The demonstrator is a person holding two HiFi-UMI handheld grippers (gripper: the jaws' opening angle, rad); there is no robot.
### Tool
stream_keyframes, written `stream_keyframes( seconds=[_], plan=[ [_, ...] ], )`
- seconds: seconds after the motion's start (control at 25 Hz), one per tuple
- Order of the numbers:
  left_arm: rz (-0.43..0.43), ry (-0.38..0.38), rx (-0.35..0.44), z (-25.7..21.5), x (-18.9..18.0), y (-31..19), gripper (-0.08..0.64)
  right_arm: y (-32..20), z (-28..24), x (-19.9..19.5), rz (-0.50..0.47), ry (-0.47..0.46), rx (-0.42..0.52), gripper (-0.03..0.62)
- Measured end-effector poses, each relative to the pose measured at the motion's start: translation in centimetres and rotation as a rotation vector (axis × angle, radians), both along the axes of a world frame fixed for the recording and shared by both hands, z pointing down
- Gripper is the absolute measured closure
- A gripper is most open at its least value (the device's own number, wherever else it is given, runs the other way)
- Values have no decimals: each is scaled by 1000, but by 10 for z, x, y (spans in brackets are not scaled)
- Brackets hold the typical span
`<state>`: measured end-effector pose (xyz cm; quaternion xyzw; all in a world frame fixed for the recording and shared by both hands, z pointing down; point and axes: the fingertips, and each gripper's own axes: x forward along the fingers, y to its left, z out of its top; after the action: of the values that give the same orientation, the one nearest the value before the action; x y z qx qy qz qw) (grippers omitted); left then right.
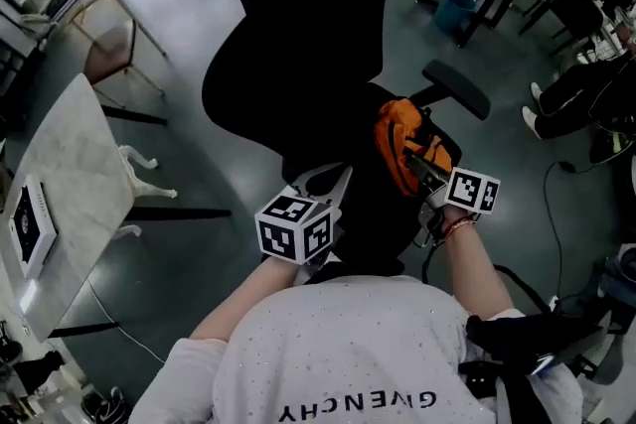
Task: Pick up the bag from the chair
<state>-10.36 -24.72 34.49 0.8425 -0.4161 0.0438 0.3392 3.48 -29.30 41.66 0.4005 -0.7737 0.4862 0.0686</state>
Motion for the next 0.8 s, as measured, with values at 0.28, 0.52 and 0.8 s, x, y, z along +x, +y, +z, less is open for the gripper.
stream_keyframes(
  seconds=[0.28, 0.52, 0.8],
  plan=[
    [26, -74, 97, -46, 22, -6, 558, 1, -74, 17, 96, -92, 96, 583],
    [67, -63, 82, -50, 34, 11, 559, 16, -121, 27, 198, -378, 138, 583],
    [173, -20, 282, -96, 52, 33, 558, 38, -215, 26, 130, -535, 303, 583]
  ],
)
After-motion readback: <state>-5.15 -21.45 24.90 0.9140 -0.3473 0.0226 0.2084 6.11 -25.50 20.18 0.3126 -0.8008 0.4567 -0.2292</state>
